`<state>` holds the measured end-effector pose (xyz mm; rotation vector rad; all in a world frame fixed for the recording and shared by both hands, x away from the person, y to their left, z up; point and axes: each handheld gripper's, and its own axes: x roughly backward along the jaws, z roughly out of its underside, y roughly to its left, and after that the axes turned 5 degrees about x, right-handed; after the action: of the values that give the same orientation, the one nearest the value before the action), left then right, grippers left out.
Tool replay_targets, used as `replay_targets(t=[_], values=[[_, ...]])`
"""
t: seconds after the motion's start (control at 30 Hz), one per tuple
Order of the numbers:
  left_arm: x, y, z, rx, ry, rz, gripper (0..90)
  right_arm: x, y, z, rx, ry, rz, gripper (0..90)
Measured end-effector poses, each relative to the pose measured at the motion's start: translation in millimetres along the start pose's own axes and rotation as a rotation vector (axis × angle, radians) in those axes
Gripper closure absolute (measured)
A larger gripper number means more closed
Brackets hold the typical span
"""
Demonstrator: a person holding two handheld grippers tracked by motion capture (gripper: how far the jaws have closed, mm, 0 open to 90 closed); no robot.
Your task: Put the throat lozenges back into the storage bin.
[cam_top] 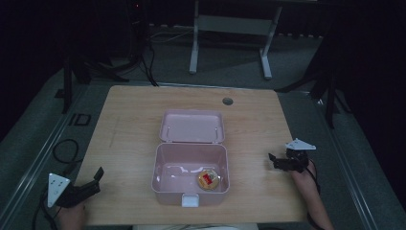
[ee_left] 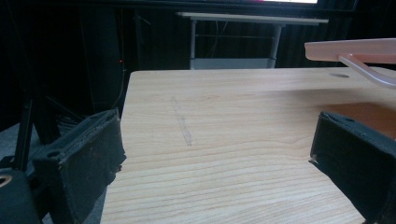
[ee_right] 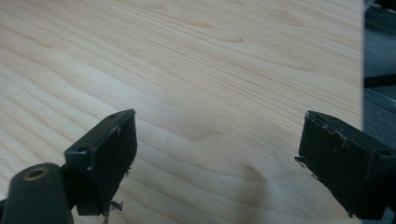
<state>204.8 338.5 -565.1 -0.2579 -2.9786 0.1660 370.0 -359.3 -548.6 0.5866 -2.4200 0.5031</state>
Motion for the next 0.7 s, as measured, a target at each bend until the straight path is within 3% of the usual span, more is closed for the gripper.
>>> replay_targets(t=[0.37, 0.5, 0.7], values=[[-0.2, -0.2, -0.1, -0.002, 0.002, -0.002, 3.0, 4.2, -10.0, 12.8, -0.16, 0.017, 0.21, 11.3], [-0.3, -0.3, -0.1, -0.003, 0.002, -0.002, 3.0, 5.2, -11.7, 15.0, -0.181, 0.013, 0.238, 11.3], [-0.2, 0.1, -0.1, -0.001, 0.002, -0.002, 3.0, 2.7, -9.9, 13.5, -0.16, 0.015, 0.214, 11.3]])
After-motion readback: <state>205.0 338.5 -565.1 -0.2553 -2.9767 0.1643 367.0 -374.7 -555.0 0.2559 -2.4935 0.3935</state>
